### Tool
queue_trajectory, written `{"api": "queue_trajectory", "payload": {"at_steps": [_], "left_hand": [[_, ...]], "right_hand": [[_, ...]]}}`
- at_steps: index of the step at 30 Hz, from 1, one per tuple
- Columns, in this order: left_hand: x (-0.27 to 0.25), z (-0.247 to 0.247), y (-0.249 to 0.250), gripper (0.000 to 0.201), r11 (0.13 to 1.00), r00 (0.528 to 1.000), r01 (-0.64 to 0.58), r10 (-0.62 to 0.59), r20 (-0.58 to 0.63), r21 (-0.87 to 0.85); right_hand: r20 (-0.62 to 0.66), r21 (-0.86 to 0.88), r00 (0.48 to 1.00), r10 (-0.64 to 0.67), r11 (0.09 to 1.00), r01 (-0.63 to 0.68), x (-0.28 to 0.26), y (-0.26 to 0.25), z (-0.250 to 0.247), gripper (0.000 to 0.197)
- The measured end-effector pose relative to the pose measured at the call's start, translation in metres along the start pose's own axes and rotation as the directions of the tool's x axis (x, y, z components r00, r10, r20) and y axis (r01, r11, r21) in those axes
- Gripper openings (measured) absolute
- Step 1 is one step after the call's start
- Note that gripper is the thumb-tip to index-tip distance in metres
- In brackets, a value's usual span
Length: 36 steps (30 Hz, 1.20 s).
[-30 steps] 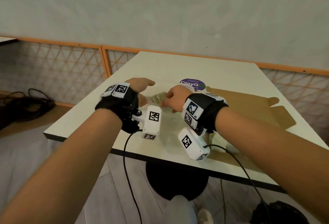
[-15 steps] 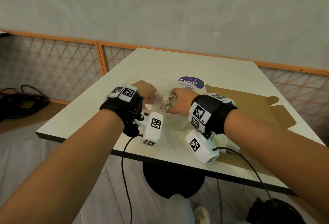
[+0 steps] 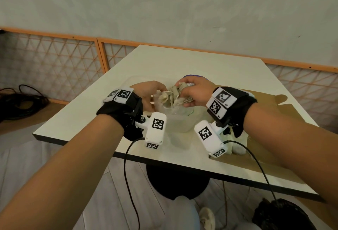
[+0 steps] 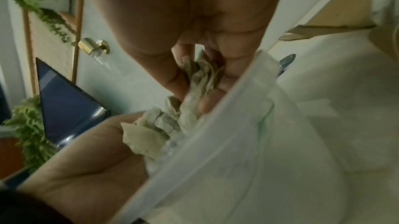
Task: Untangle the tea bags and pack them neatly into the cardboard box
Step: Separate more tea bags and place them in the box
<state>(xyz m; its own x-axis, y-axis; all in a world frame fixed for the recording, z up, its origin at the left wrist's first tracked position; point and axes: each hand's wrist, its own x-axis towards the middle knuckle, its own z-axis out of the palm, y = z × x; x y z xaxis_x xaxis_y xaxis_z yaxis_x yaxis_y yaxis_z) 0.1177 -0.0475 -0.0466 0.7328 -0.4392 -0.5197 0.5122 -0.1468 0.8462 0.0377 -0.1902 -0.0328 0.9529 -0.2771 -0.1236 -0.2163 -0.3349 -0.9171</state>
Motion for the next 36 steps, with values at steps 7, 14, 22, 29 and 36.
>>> {"api": "queue_trajectory", "payload": {"at_steps": [7, 14, 22, 29, 36], "left_hand": [[-0.002, 0.002, -0.003, 0.024, 0.992, 0.995, -0.036, 0.024, 0.099, 0.122], [-0.006, 0.009, -0.003, 0.027, 0.996, 0.997, -0.052, 0.048, 0.061, 0.07], [-0.014, 0.003, 0.008, 0.033, 0.987, 0.987, -0.111, 0.123, -0.106, 0.115], [-0.013, -0.004, 0.003, 0.031, 0.873, 0.98, -0.154, 0.193, -0.038, 0.463], [-0.015, -0.003, 0.002, 0.044, 0.729, 0.966, -0.165, 0.254, -0.039, 0.665]], "right_hand": [[0.026, -0.273, 0.998, -0.06, 0.96, 0.065, 0.001, -0.006, 0.001, 0.026], [0.13, -0.586, 0.987, -0.097, 0.795, 0.156, 0.008, -0.014, 0.011, 0.043], [0.063, -0.474, 0.997, -0.032, 0.878, 0.058, 0.011, -0.02, -0.001, 0.053], [0.034, -0.095, 0.997, -0.062, 0.993, 0.065, 0.02, -0.03, -0.003, 0.034], [-0.018, -0.043, 0.988, -0.154, 0.987, 0.154, 0.02, -0.033, -0.008, 0.03]]}}
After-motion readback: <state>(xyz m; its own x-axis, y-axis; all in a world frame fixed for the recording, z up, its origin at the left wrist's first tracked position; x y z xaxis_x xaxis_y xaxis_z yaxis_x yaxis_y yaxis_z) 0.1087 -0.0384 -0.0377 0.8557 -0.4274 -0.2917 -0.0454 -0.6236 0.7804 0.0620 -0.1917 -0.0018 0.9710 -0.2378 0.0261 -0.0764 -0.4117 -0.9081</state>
